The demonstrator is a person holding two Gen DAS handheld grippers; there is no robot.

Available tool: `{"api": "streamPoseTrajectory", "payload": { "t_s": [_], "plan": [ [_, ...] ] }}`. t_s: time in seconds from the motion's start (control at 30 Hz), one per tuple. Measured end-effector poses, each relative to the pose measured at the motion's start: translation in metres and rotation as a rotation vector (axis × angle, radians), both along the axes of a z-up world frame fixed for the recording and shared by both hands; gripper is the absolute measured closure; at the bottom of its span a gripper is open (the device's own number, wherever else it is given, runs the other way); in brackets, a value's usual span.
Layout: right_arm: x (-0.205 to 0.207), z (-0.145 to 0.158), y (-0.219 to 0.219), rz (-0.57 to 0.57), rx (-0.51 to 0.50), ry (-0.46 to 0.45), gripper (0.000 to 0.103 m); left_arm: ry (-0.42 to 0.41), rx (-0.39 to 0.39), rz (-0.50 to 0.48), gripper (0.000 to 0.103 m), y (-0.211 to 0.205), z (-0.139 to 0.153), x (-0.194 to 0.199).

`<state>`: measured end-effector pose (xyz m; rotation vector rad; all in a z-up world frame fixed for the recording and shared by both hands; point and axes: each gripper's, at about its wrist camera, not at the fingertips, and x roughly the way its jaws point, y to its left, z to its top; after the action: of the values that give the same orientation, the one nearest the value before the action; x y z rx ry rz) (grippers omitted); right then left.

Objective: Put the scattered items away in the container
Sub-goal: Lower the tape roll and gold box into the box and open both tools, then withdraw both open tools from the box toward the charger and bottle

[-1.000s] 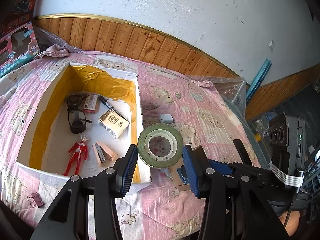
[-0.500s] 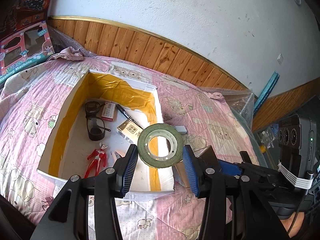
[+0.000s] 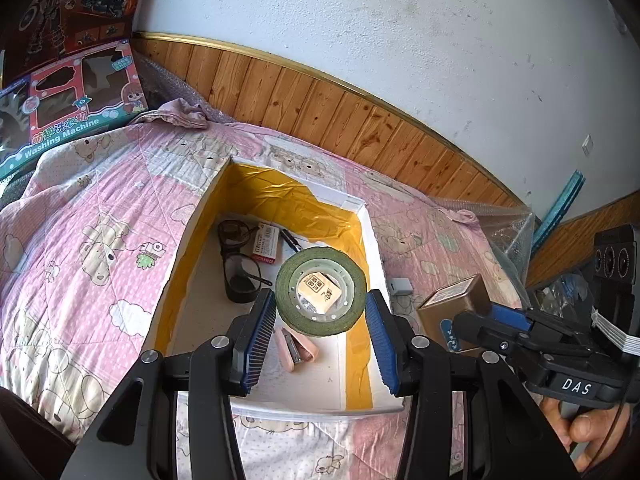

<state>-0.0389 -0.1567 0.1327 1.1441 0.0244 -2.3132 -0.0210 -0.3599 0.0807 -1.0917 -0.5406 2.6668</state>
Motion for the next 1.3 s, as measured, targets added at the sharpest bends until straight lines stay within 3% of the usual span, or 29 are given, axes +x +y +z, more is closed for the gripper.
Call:
{"api": "streamPoseTrajectory", "payload": {
  "t_s": [0.47,0.77,0.93,1.17,1.3],
  "plan": [
    [-0.063,0.001,-0.029,0.049,0.037,0.003,0.048,-0.022,-0.063,0.031,0.056,-0.019,-0.005,-0.026],
    [-0.117,-0.033,-0.055,0.101,0.037,-0.137,0.048,-0.129,-0.086,-0.063,0.056,0.0,-0.038,-0.038],
    [-0.143,-0.047,-0.069,0.126,0.044,-0.198,0.048,-0.187,-0.025,-0.127,0.056,0.016,-0.054,-0.044],
    [-0.166,-0.061,-0.087,0.169,0.083,-0.217,0.048,-0.245,-0.034,-0.196,0.055,0.046,-0.068,-0.052],
    [-0.173,-0.072,-0.095,0.181,0.103,-0.176,0.046,-0.319,-0.019,-0.249,0.053,0.054,-0.082,-0.059]
  ]
}}
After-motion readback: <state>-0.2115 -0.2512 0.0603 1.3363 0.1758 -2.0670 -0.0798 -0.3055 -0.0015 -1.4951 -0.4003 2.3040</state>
